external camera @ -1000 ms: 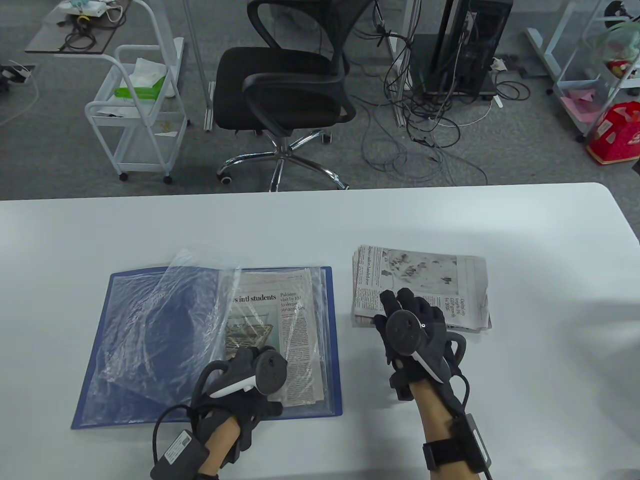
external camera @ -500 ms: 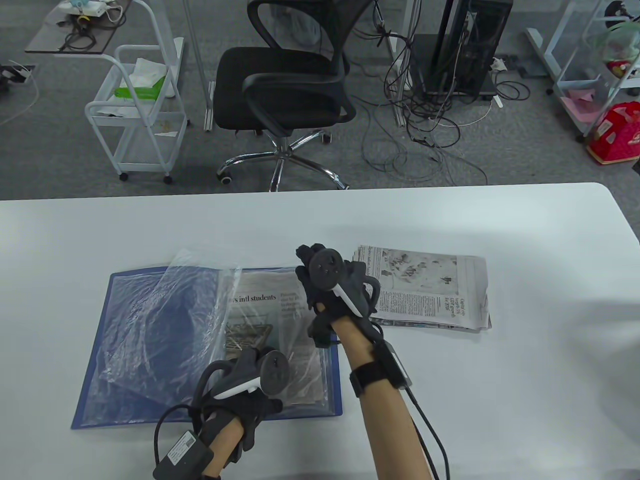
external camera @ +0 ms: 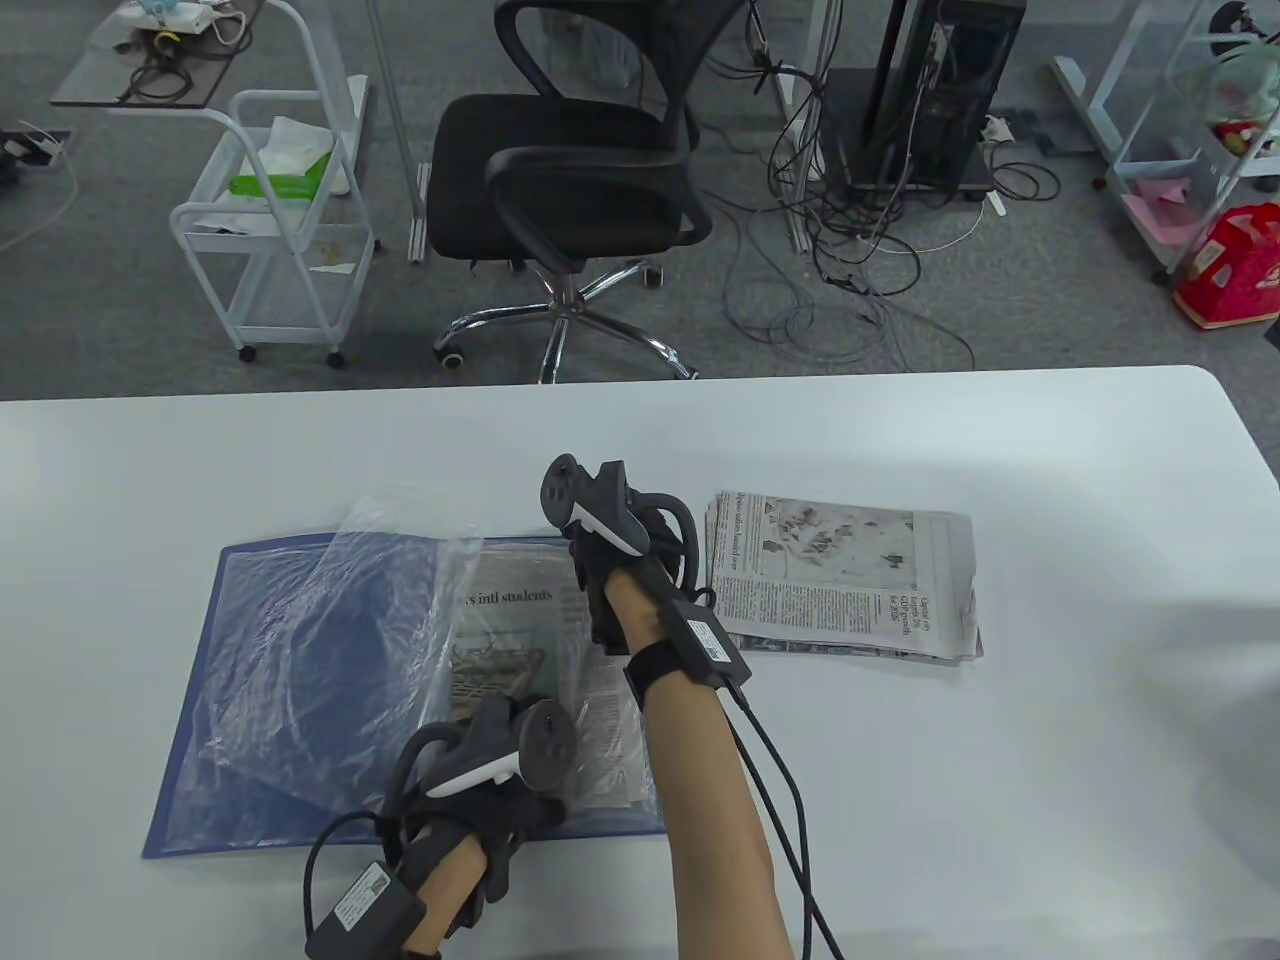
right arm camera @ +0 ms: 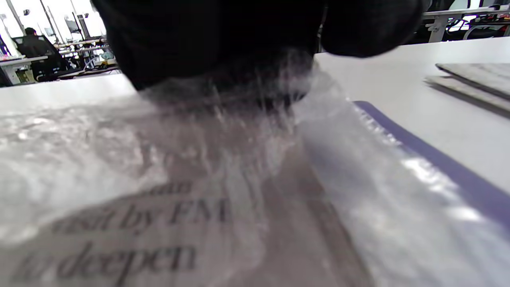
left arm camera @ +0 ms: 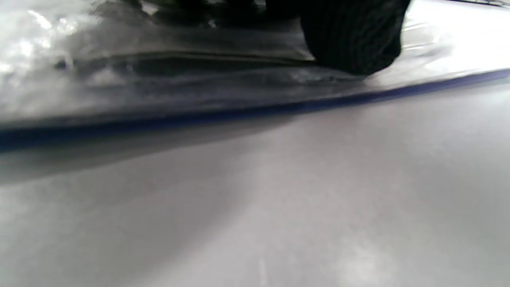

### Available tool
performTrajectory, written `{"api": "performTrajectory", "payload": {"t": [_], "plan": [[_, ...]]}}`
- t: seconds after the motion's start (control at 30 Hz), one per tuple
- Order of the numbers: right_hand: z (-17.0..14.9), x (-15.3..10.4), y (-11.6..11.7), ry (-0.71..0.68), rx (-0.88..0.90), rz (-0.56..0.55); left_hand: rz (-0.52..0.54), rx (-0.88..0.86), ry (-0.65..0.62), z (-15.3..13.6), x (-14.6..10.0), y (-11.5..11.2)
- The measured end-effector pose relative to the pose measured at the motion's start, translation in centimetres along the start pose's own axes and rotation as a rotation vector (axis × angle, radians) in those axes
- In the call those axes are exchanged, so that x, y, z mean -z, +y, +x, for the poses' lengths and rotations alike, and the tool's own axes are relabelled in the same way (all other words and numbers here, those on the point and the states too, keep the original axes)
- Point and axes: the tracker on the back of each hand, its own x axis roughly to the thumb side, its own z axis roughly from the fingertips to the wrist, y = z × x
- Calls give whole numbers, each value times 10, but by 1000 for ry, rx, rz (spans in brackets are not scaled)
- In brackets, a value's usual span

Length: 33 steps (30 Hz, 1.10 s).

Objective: Pull newspapers from file folder

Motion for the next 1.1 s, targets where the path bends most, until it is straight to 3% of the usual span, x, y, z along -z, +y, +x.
{"api": "performTrajectory", "payload": {"t": [0.1, 0.2, 0.4, 0.67, 0.87, 1.1], "plan": [[5, 0, 3, -6, -36, 26, -12, -20, 6, -2, 0, -2], [8, 3, 4, 8, -41, -21, -24, -50, 0, -4, -1, -3], [4, 1, -5, 113, -4, -236, -32, -69, 1, -7, -1, -3], [7, 4, -3, 57, -32, -78, -34, -73, 6, -7, -1, -3], [8, -1, -17, 102, 18, -247, -34, -73, 7, -7, -2, -3], [7, -13, -45, 96, 20, -521, -38, -81, 18, -8, -2, -3]]}}
